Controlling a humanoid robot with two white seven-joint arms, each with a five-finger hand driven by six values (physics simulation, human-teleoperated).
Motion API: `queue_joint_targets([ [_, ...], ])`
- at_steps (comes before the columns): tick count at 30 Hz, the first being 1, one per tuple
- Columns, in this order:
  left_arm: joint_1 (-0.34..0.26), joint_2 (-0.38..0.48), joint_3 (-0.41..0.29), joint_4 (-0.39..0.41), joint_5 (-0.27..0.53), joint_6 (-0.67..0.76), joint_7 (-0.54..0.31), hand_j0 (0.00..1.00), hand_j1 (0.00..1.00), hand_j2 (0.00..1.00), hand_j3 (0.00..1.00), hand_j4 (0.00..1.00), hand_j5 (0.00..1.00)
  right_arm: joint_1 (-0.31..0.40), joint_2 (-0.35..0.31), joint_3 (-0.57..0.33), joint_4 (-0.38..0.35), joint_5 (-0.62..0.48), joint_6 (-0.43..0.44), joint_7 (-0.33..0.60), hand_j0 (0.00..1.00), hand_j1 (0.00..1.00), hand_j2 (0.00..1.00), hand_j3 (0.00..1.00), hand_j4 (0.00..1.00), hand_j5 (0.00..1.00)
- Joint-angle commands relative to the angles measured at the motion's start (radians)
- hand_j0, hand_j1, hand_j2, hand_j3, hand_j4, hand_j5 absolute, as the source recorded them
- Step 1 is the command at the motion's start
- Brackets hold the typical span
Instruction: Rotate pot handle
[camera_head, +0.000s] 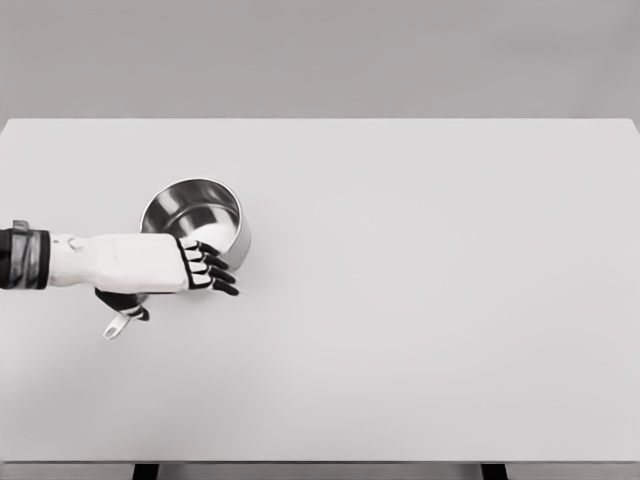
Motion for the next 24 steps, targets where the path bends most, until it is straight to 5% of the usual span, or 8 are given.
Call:
queue_joint_targets([
  [1, 0.000, 0.018, 0.003, 0.000, 0.001, 0.002, 0.000, 1.00, 1.00, 1.00, 1.00, 1.00, 1.00, 0.000, 0.000, 0.000, 0.000, 0.000, 0.000, 0.001, 1.00, 1.00, 1.00, 1.00, 1.00, 1.00],
  [15, -0.008, 0.047, 0.030, 0.028, -0.034, 0.002, 0.000, 1.00, 1.00, 1.00, 1.00, 1.00, 1.00, 0.000, 0.000, 0.000, 0.000, 0.000, 0.000, 0.000, 1.00, 1.00, 1.00, 1.00, 1.00, 1.00],
  [24, -0.017, 0.042, 0.044, 0.042, -0.135, 0.002, 0.000, 1.00, 1.00, 1.00, 1.00, 1.00, 1.00, 0.000, 0.000, 0.000, 0.000, 0.000, 0.000, 0.001, 1.00, 1.00, 1.00, 1.00, 1.00, 1.00],
])
